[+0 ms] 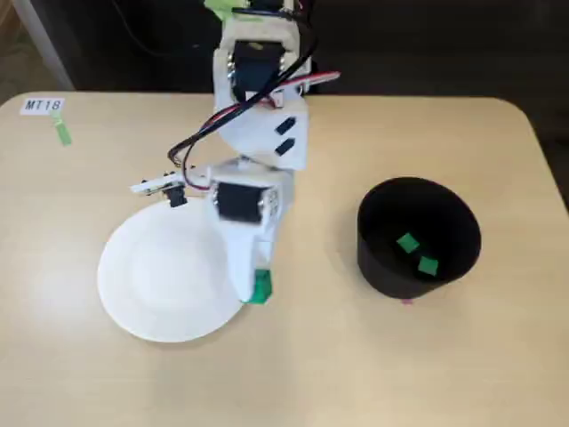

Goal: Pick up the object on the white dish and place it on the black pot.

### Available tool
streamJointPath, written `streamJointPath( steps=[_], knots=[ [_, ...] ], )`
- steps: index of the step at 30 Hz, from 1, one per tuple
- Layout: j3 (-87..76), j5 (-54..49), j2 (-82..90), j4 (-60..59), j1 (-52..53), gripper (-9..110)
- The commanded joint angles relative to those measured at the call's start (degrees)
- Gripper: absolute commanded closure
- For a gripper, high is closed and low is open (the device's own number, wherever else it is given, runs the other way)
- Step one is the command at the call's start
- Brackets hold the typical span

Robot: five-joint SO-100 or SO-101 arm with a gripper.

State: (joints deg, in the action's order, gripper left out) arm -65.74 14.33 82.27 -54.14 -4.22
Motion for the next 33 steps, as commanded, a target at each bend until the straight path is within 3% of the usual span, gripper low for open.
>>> streamJointPath(
  steps=[1,13,33],
  knots=[
    [2.02,-4.48,5.01,2.81,-6.50,101],
    [1.85,-17.75,-2.11,0.26,-25.22,101],
    [1.85,-22.15,-14.24,-15.29,-30.67,101]
  ],
)
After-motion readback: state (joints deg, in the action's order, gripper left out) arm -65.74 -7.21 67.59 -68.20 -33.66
